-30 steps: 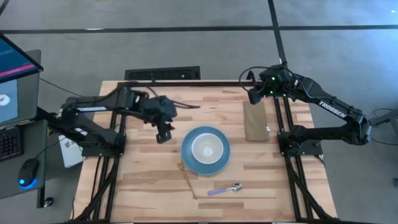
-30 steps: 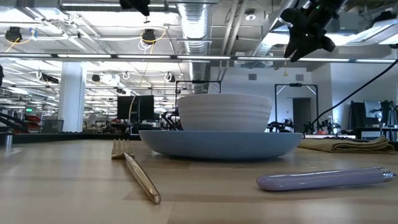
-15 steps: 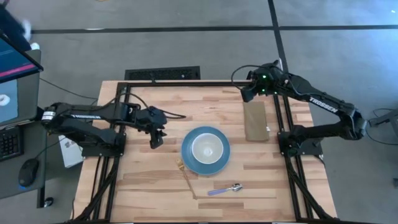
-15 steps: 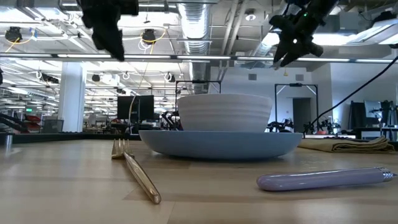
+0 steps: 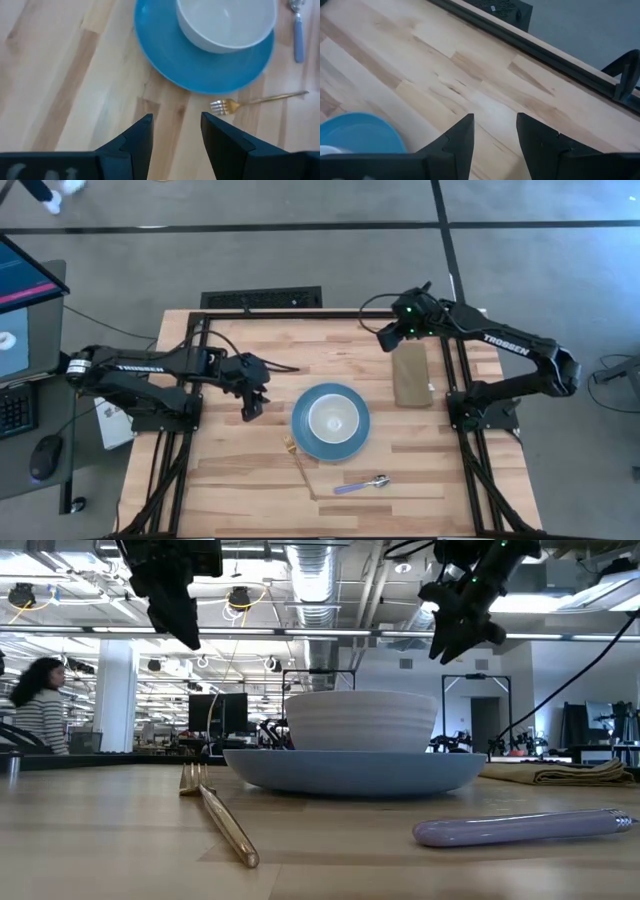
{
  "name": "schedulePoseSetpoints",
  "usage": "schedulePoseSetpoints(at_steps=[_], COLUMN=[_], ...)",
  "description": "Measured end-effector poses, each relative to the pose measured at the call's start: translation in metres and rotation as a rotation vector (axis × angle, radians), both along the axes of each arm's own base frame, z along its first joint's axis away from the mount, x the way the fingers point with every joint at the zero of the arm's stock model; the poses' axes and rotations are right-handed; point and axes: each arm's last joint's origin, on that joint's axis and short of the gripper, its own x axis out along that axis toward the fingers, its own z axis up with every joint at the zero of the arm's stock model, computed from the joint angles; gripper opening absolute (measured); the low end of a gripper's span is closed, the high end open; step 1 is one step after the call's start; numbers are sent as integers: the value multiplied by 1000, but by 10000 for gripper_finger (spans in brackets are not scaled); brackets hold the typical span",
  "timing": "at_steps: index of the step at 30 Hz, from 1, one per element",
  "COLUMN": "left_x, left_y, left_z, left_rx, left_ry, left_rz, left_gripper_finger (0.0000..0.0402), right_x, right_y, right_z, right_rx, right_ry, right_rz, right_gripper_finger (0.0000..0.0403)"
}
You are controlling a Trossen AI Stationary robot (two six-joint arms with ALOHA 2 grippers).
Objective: Set table place
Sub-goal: Place the gold fork inside the white bowl
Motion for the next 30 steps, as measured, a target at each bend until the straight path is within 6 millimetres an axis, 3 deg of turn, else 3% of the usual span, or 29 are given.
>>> schedulePoseSetpoints(at_steps=[6, 18, 27, 30], left_x=[13, 64, 66, 62], left_y=[-3, -21, -24, -24], left_z=[-12, -68, -76, -89], left_rx=[-88, -271, -174, -190], left_ry=[41, 141, 172, 162], left_rz=[-58, -207, -161, -130], left_gripper_finger=[155, 155, 155, 155], right_x=[-2, 2, 5, 6], right_y=[6, 15, 23, 24], right_z=[5, 5, 5, 5], right_rx=[-12, -17, -18, -18], right_ry=[-20, 0, 2, 2], right_rz=[14, 77, 115, 120], right_gripper_finger=[171, 171, 171, 171])
